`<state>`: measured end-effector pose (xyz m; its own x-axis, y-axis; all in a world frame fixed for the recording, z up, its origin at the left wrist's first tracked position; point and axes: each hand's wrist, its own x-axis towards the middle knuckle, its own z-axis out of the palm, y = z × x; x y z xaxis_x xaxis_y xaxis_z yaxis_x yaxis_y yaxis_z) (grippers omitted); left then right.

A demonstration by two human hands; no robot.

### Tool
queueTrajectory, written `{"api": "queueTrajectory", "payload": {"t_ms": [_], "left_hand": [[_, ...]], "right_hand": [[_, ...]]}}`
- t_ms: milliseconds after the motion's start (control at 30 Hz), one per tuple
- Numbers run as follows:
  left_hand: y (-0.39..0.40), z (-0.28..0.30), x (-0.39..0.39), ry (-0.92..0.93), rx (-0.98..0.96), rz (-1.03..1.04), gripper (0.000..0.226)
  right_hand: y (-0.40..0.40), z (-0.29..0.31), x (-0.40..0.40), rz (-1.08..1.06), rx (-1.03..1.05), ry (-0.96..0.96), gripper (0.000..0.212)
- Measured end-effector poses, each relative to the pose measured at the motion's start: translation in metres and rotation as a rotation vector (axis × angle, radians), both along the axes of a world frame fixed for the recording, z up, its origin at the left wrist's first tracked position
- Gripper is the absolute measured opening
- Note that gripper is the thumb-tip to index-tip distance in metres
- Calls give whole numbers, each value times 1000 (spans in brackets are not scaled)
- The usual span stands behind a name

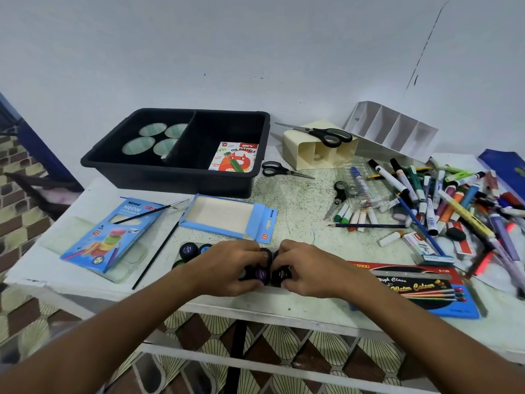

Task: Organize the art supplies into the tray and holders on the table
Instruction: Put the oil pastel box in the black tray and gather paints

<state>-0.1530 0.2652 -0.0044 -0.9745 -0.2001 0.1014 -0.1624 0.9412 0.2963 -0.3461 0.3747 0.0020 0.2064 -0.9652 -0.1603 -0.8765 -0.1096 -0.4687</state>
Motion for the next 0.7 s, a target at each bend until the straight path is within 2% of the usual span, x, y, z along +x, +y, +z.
{"api": "queueTrajectory", "payload": {"t_ms": [167,300,367,700], "left_hand": [[-4,0,2,4,17,24,33],[-3,-9,6,82,-330,-67,30],[-2,-17,13,111,-407,-84,32],[-2,-34,31,66,-430,-56,45]], "right_hand": [[-3,2,-3,-35,5,6,23],[-3,9,-5,9,-3,57,27],[-3,11,-6,18,-14,71,27],[-3,8,3,36,-81,109,22]]}}
